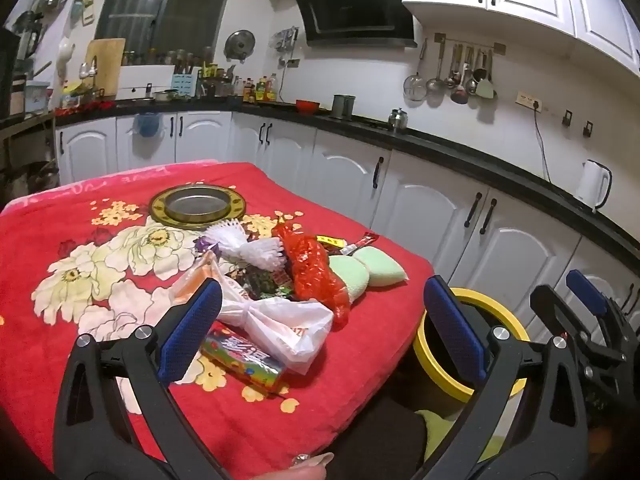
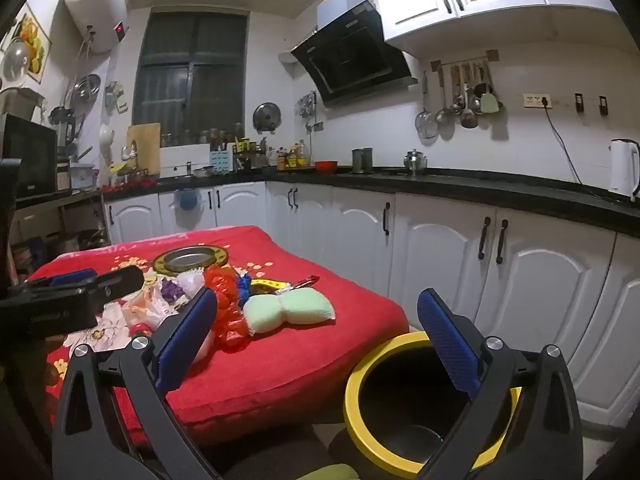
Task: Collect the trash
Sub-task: 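Reach both tools toward the pile of trash on the red blanket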
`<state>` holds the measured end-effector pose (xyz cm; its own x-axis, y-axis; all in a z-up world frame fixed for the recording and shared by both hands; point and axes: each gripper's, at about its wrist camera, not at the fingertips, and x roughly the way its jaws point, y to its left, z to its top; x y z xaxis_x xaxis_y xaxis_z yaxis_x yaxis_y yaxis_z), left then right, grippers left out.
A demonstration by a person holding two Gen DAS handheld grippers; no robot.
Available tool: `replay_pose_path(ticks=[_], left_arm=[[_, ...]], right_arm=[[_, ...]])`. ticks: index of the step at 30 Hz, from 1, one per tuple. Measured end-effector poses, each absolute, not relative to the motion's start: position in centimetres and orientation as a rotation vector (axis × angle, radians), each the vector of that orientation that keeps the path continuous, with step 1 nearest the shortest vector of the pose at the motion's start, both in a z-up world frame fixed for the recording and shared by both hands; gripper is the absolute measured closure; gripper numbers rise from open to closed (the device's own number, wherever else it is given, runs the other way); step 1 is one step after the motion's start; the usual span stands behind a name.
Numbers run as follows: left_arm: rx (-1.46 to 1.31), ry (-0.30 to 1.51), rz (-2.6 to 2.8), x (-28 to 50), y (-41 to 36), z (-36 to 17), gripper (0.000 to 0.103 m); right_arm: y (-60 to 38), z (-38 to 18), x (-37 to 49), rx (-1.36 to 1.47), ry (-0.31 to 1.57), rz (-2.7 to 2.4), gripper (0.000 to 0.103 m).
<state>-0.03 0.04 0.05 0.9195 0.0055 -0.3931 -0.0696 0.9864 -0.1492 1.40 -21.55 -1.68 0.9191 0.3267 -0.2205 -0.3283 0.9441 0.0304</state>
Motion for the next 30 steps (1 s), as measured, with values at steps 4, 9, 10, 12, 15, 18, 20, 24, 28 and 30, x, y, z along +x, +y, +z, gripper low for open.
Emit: replay_pose_path(ticks=[4,9,10,12,15,18,20,24,28,30], left_arm=[[-0.208,0.407,0.065,0.1,1.4,0.6,0.01],[-0.229,0.407,0.107,0.8,4.0,0.9,0.01],[-0.229,0.399,0.116,0.8,4.5,1.0,0.01],[-0.219,0.378,0.138,0.4,4.9,1.3,0.01],[-0.225,0.369,0.166,0.4,6.0,1.7,0.01],[-0.231,0.369,0.188,0.6,7.2,1.9,0.01],[-0.236,0.378,0.205,0.7,8.2,1.8,0.01],[-0.247,0.399,0.218,1.3,10.1,1.5,0.01],[-0.229,0.453,0.231,2.3,11.8,0.8,0.01],[-0.224,0.487,0.228,2.7,12.6,0.3,0.01]], right_arm=[[-20.8,-1.7,1.3,-0.022,0.232,0.373,0.006],[-19.9,-1.0,1.6,-0.026,0.246,0.429,0.006],[-19.6,-0.7,1.9,-0.027,0.251,0.441,0.006],[-19.1,-0.5,2.2,-0.029,0.26,0.465,0.006],[-18.0,-0.1,2.7,-0.045,0.272,0.507,0.006],[-16.7,0.2,2.9,-0.073,0.272,0.548,0.006],[-16.0,0.3,3.3,-0.09,0.276,0.575,0.006],[-14.1,0.5,4.9,-0.117,0.309,0.624,0.006],[-12.1,0.1,7.4,-0.134,0.375,0.66,0.006],[-11.2,-0.3,8.7,-0.139,0.409,0.663,0.006]])
